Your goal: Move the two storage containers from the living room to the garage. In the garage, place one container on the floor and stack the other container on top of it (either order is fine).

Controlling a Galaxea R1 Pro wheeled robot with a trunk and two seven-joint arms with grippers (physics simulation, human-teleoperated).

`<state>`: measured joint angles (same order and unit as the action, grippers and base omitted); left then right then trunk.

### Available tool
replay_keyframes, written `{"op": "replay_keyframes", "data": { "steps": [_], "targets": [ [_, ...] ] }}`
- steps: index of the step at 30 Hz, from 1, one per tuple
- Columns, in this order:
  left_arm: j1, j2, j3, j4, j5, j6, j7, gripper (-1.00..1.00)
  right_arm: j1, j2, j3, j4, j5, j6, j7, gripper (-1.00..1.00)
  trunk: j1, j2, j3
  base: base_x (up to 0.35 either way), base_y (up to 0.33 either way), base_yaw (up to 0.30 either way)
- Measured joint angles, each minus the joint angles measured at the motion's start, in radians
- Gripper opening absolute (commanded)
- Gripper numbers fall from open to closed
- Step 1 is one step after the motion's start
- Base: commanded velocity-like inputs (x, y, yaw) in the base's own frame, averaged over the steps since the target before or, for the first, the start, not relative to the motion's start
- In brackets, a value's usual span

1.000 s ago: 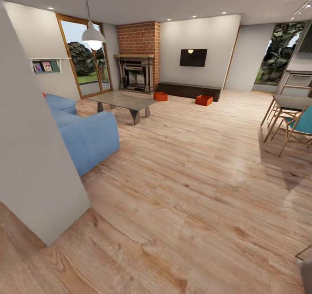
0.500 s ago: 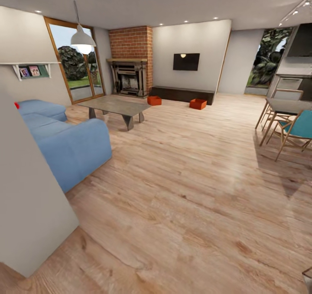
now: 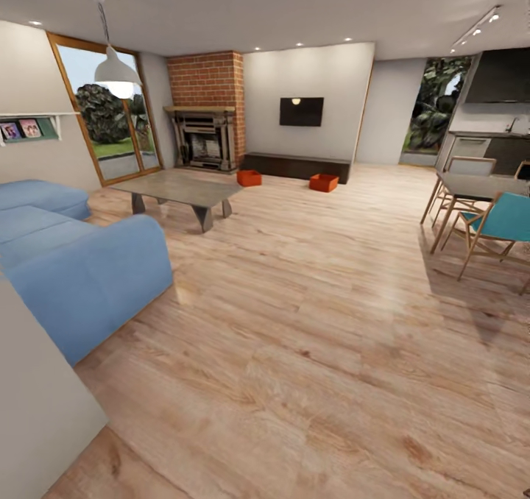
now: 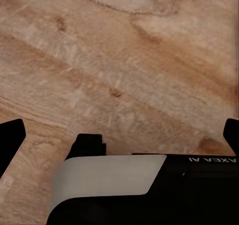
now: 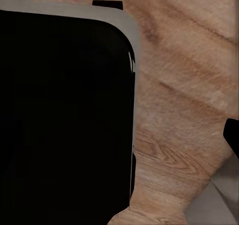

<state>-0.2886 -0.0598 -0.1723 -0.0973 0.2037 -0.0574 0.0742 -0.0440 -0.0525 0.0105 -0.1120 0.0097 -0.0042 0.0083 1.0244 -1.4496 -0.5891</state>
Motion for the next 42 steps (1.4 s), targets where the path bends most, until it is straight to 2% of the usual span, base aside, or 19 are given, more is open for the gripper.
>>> {"op": "replay_keyframes", "data": {
  "steps": [20, 42],
  "targets": [
    [0.001, 0.0, 0.0, 0.0, 0.0, 0.0, 0.0, 1.0, 0.0, 0.001, -0.001, 0.0, -0.001, 0.0, 0.0, 1.0, 0.0, 0.0, 0.003, 0.344, -0.065, -0.078],
    [0.001, 0.0, 0.0, 0.0, 0.0, 0.001, 0.0, 1.0, 0.0, 0.0, -0.002, 0.012, -0.005, 0.0, -0.001, 1.0, 0.0, 0.0, 0.003, 0.344, -0.115, -0.006]
  ]
}}
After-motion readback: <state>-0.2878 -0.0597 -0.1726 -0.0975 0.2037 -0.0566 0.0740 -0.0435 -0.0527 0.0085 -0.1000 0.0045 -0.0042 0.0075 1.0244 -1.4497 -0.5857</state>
